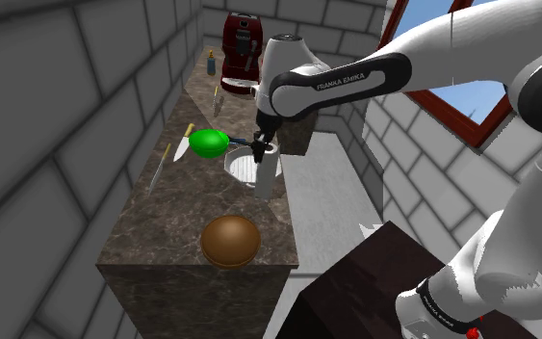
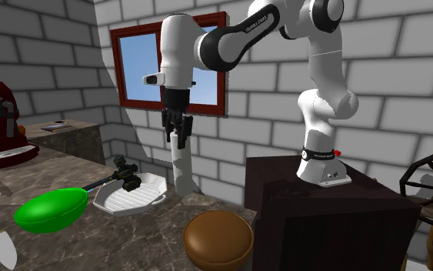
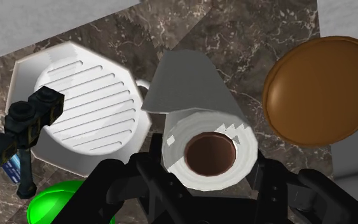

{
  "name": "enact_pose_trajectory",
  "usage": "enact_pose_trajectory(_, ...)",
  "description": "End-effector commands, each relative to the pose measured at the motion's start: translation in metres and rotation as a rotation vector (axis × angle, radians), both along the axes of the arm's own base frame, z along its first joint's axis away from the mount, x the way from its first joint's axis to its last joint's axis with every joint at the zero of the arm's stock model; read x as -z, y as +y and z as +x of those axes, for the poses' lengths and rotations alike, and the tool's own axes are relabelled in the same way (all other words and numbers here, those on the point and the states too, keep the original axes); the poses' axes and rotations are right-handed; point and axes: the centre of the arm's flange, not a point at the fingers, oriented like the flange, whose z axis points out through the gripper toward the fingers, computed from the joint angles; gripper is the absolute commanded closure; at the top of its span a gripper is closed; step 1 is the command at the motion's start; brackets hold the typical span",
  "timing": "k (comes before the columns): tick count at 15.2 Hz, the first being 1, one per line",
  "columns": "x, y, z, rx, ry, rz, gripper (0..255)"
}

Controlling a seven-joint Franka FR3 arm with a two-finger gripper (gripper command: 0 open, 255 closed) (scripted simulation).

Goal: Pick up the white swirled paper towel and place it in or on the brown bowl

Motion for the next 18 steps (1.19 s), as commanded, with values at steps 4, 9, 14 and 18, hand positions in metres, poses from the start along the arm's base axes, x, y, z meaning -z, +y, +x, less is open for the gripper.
enact_pose_trajectory(4,-0.026,0.001,-0.001,0.0,0.0,0.0,255)
enact_pose_trajectory(9,-0.053,0.001,-0.001,0.0,0.0,0.0,255)
enact_pose_trajectory(14,-0.079,0.001,-0.001,0.0,0.0,0.0,255)
enact_pose_trajectory(18,-0.097,0.022,-0.013,0.0,0.0,0.0,255)
